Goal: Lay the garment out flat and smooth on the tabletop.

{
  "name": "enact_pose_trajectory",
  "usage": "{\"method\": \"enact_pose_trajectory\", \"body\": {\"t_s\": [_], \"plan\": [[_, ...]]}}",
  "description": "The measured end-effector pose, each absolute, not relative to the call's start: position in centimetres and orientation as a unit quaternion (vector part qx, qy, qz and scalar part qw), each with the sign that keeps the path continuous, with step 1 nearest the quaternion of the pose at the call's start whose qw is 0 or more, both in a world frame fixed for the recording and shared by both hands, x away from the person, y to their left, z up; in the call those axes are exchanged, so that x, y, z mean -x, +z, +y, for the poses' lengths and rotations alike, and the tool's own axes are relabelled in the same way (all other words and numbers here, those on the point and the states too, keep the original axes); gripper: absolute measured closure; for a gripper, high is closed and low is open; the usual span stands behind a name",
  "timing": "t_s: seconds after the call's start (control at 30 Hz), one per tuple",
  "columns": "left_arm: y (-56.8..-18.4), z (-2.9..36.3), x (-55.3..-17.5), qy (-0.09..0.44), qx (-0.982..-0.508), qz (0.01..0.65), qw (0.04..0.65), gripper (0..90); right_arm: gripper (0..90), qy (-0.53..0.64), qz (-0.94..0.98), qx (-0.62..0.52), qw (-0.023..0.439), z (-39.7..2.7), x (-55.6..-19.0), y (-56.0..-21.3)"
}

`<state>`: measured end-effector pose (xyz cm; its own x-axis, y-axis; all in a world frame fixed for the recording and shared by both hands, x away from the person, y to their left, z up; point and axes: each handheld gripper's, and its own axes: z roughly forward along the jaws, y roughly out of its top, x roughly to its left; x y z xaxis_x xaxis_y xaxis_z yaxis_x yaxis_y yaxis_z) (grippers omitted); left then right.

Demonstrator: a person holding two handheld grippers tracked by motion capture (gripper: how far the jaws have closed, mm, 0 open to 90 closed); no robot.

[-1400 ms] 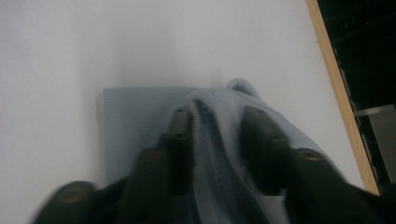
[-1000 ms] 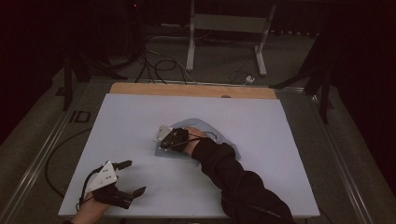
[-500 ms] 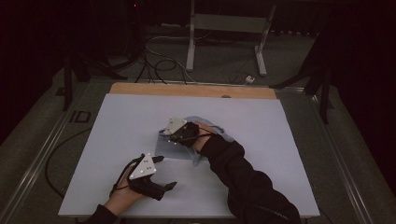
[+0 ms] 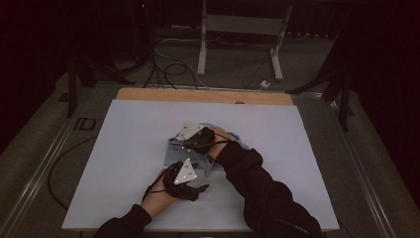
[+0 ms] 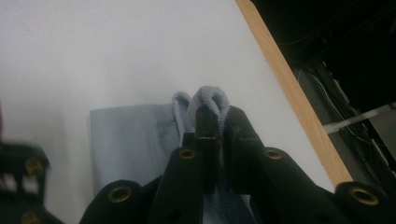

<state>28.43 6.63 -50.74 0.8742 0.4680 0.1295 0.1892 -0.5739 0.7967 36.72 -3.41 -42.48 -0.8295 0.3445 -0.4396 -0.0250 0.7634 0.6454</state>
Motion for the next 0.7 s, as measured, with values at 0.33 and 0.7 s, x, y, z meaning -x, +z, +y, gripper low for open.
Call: {"method": "enact_pose_trajectory", "body": {"t_s": [0.33, 0.7], "plan": [[-51.6, 4.5, -30.3, 0.224, -0.876, 0.211, 0.372, 56.0, 85.4, 0.339, 0.893, -0.092, 0.282, -4.1, -36.8, -41.9], [-48.6, 7.8, -31.5, 0.239, -0.886, 0.205, 0.340, 86.0, 85.3, 0.357, 0.880, -0.109, 0.293, -7.4, -36.9, -40.7]]}}
